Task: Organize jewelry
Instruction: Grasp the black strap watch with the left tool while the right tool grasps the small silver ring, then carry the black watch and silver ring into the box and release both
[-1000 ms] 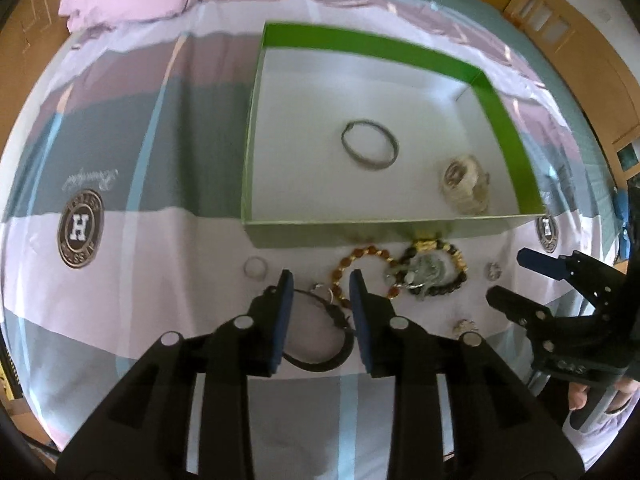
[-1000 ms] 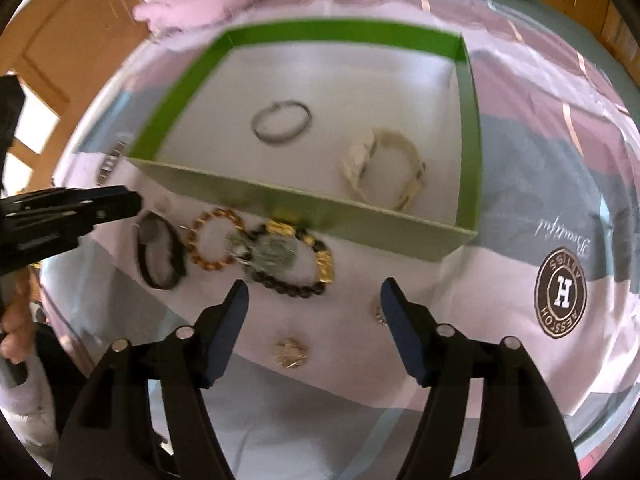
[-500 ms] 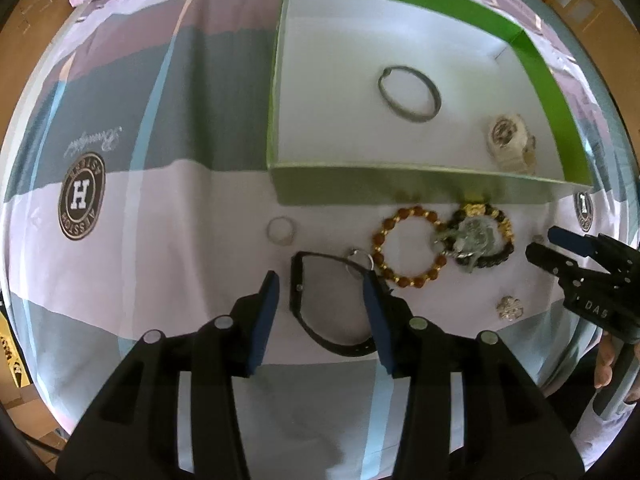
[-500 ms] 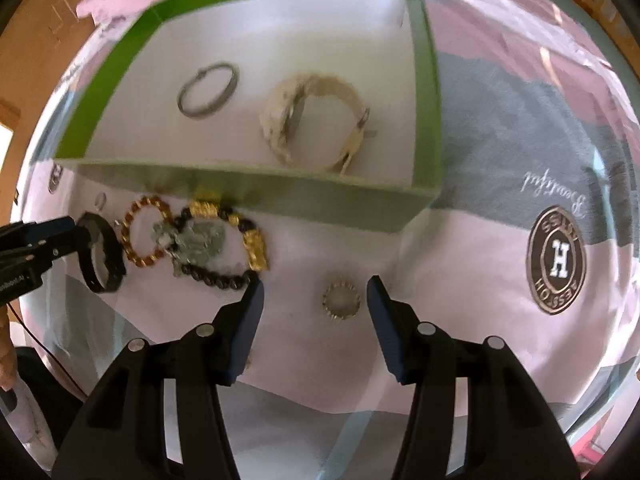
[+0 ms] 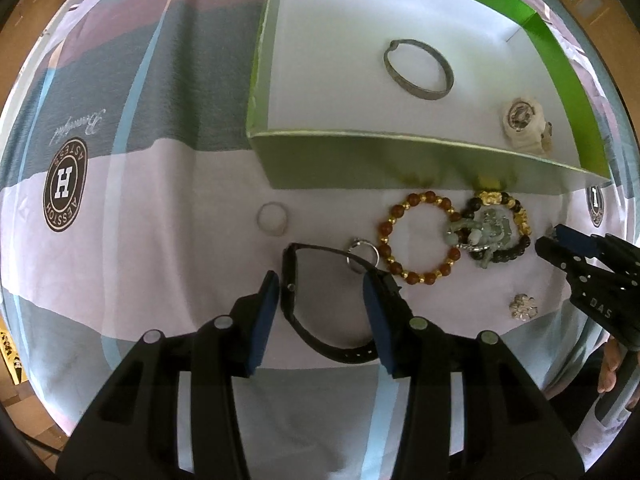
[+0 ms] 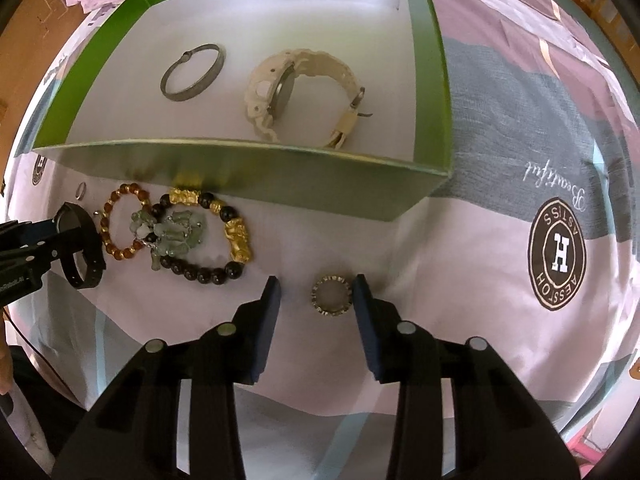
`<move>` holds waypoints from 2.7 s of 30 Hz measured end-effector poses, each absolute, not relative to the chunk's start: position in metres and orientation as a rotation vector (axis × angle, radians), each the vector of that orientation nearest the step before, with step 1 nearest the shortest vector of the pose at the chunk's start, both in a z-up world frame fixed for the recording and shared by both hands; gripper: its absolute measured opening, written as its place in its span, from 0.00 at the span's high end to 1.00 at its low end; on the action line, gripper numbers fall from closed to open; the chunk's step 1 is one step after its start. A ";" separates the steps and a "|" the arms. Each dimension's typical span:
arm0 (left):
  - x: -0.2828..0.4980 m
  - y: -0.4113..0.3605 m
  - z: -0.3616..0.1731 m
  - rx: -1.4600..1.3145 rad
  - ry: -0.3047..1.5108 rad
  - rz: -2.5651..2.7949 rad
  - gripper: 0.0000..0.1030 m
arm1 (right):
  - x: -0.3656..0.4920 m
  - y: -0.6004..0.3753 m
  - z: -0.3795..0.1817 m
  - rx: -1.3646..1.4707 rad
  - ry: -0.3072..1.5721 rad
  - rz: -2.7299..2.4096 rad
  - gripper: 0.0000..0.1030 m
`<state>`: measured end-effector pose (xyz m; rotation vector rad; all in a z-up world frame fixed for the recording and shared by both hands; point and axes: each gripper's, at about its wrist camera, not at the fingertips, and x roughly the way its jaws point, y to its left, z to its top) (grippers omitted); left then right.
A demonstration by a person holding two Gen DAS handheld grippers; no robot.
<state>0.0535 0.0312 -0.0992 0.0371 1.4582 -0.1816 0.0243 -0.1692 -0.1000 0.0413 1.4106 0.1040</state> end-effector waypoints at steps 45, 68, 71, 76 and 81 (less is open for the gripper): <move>0.054 0.030 -0.111 0.071 1.461 -0.171 0.69 | 0.020 -0.163 -0.099 0.003 1.399 0.110 0.65; 0.048 0.026 -0.094 0.057 1.398 -0.186 0.89 | 0.016 -0.155 -0.082 0.030 1.367 0.160 0.80; 0.048 0.023 -0.087 0.051 1.387 -0.200 0.89 | 0.017 -0.162 -0.077 0.035 1.355 0.171 0.80; 0.042 0.027 -0.064 0.046 1.357 -0.224 0.89 | 0.015 -0.168 -0.066 0.044 1.341 0.189 0.80; 0.033 0.022 -0.041 0.042 1.319 -0.246 0.89 | 0.006 -0.171 -0.045 0.048 1.288 0.236 0.80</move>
